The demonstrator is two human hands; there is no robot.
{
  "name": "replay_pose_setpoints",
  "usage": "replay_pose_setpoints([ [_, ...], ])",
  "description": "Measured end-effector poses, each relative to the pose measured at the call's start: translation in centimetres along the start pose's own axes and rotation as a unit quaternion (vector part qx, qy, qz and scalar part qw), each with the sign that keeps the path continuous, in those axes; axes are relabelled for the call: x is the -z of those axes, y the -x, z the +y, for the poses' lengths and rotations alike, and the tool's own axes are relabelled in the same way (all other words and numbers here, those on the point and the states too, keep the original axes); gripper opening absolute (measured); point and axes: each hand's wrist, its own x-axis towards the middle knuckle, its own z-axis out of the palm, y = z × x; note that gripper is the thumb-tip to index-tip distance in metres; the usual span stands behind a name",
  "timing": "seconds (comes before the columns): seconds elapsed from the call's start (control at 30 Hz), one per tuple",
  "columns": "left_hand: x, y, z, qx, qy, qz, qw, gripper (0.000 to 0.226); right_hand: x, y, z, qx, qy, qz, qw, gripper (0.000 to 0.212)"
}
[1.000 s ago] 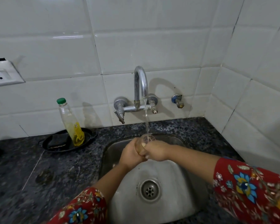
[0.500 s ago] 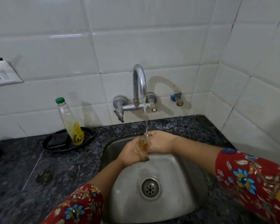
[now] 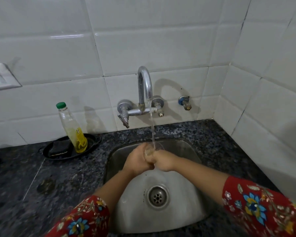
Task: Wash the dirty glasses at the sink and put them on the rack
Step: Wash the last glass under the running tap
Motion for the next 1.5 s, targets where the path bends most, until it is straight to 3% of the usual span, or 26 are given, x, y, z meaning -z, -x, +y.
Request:
replay_pose_setpoints([
  [0.03,0.1,0.3,-0.2,0.012,-0.021,0.002,1.0,0.05,-0.3,0.2,-0.7,-0.016,-0.143,0.002,0.99,0.029],
  [0.1,0.5,0.9,-0.9,0.0,-0.125,-0.003,0.992,0.06,-1.1,0.8,-1.5,-0.054,-0.386,0.013,0.921,0.03],
  [0.23,1.5,2.0,-2.0,-0.038,-0.406,-0.05,0.912,0.061,-3.1,1.7,-1.8,-0.13,-0.639,0.016,0.758,0.03],
  [0.3,1.7,2.4,-2.4,-0.046,-0.471,-0.076,0.878,0.059,-3.9,2.1,-1.7,-0.166,-0.708,-0.009,0.687,0.027],
  [0.47,1.7,2.5,-2.6,-0.078,-0.571,-0.088,0.812,0.058,-6.0,3.0,-0.3,-0.233,-0.791,-0.03,0.565,0.023],
  [0.6,1.6,2.0,-2.6,-0.095,-0.583,-0.096,0.801,0.058,-6.4,2.8,-0.3,-0.233,-0.851,0.001,0.47,0.023],
  [0.63,1.7,1.8,-2.5,-0.096,-0.568,-0.094,0.812,0.058,-6.3,2.7,-0.5,-0.212,-0.848,0.012,0.485,0.023],
  [0.67,1.8,1.4,-2.7,-0.087,-0.537,-0.093,0.834,0.059,-6.1,2.5,-0.5,-0.184,-0.822,0.032,0.538,0.022],
  [0.73,2.2,0.4,-3.2,-0.045,-0.402,-0.109,0.908,0.065,-5.2,2.4,-0.8,-0.094,-0.686,0.095,0.715,0.022],
  [0.8,2.6,-0.4,-3.7,0.006,-0.188,-0.147,0.971,0.072,-3.8,2.2,0.0,0.066,-0.436,0.123,0.889,0.034],
  [0.83,2.5,-0.7,-3.8,0.003,-0.101,-0.163,0.981,0.073,-3.1,1.7,0.8,0.153,-0.267,0.101,0.946,0.044],
  [0.87,2.2,-1.1,-4.0,-0.002,-0.039,-0.162,0.986,0.076,-2.0,1.1,1.6,0.224,-0.074,0.07,0.969,0.051],
  [0.9,1.8,-1.3,-3.9,-0.003,-0.005,-0.161,0.987,0.079,-1.1,0.2,2.5,0.283,0.111,0.048,0.951,0.055],
  [0.93,1.4,-1.4,-3.6,-0.001,0.016,-0.164,0.986,0.081,-0.3,-0.8,3.1,0.317,0.265,0.032,0.91,0.053],
  [1.0,0.4,-1.8,-3.1,0.006,0.086,-0.158,0.984,0.086,1.0,-1.9,3.1,0.28,0.434,-0.004,0.856,0.036],
  [1.03,-0.1,-1.9,-2.9,0.002,0.127,-0.137,0.982,0.084,1.5,-2.0,2.7,0.238,0.445,-0.012,0.863,0.029],
  [1.13,-1.2,-1.6,-2.1,-0.018,0.144,-0.021,0.989,0.052,1.5,-2.0,1.2,0.096,0.297,-0.047,0.949,0.019],
  [1.2,-1.1,-1.5,-1.6,-0.026,0.117,0.025,0.992,0.043,1.6,-1.9,1.2,0.098,0.292,-0.039,0.951,0.02],
  [1.23,-0.9,-1.5,-1.5,-0.029,0.137,0.01,0.99,0.045,2.1,-1.8,1.5,0.123,0.323,-0.031,0.938,0.02],
  [1.3,-0.1,-1.6,-1.7,-0.044,0.168,-0.085,0.981,0.059,3.3,-1.4,2.2,0.22,0.398,-0.008,0.89,0.017],
  [1.37,0.4,-2.0,-2.1,-0.05,0.143,-0.13,0.98,0.068,4.4,-0.7,2.1,0.303,0.393,0.032,0.867,0.013],
  [1.4,0.1,-2.0,-2.0,-0.041,0.151,-0.115,0.981,0.063,4.5,-0.4,1.6,0.292,0.392,0.039,0.872,0.012],
  [1.5,-1.1,-1.6,-0.8,-0.012,0.113,0.037,0.993,0.04,3.6,-0.3,0.0,0.105,0.334,-0.04,0.936,0.015],
])
